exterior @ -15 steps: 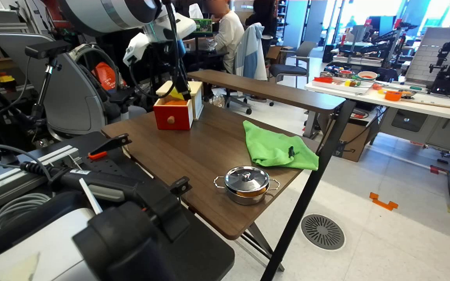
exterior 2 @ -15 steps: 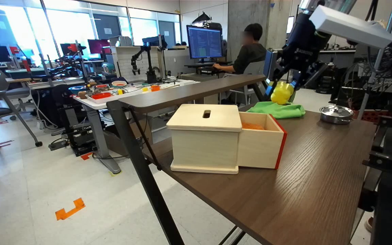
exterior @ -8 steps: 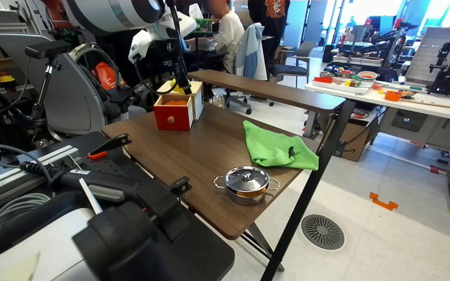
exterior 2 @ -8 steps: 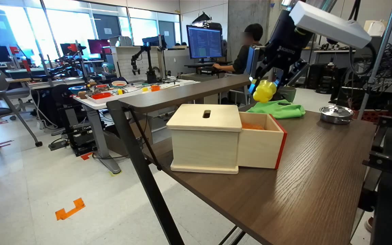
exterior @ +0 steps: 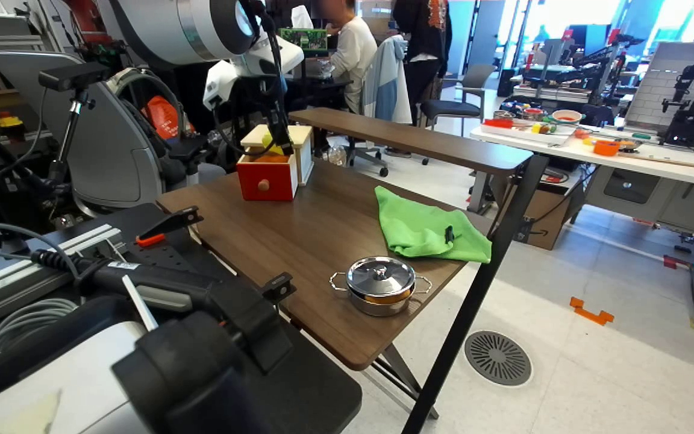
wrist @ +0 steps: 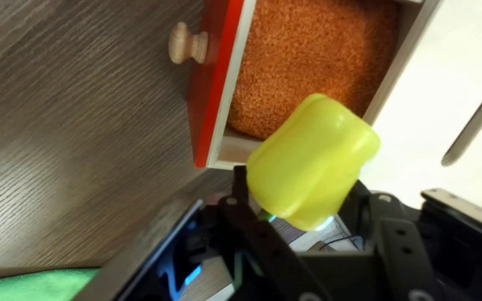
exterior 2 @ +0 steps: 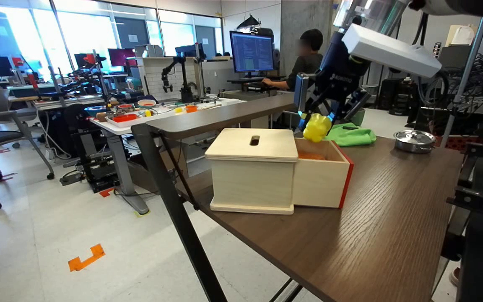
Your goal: Put the yellow pepper in the drawer
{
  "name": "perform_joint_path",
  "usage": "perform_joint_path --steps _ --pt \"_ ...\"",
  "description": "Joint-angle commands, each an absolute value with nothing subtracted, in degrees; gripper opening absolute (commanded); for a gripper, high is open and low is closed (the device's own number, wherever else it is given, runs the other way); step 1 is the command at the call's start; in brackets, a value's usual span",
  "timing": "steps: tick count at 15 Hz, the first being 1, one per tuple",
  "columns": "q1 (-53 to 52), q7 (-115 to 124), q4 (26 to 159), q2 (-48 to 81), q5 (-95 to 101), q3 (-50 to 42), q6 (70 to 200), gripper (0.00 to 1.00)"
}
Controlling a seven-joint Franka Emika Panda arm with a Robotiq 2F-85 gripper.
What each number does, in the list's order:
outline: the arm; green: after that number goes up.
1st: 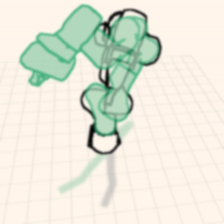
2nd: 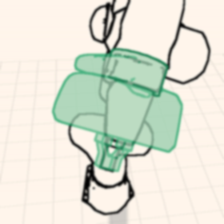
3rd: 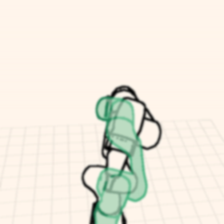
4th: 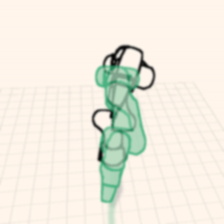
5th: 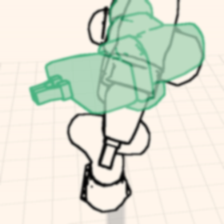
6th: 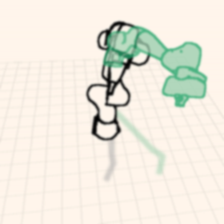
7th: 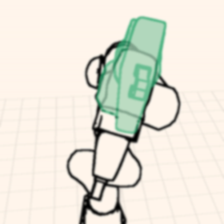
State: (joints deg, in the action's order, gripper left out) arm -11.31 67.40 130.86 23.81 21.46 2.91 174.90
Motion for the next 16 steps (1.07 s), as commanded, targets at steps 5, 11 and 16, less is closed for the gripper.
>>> perform_joint_path --steps 5,11,16 --pt "-12.85 66.66 127.03 27.32 21.7 3.39 172.19 0.27" --pt "-12.13 65.93 126.52 27.38 20.97 4.3 169.73 0.9" --pt "-11.51 65.72 126.56 26.86 20.58 4.64 168.06 1.0"
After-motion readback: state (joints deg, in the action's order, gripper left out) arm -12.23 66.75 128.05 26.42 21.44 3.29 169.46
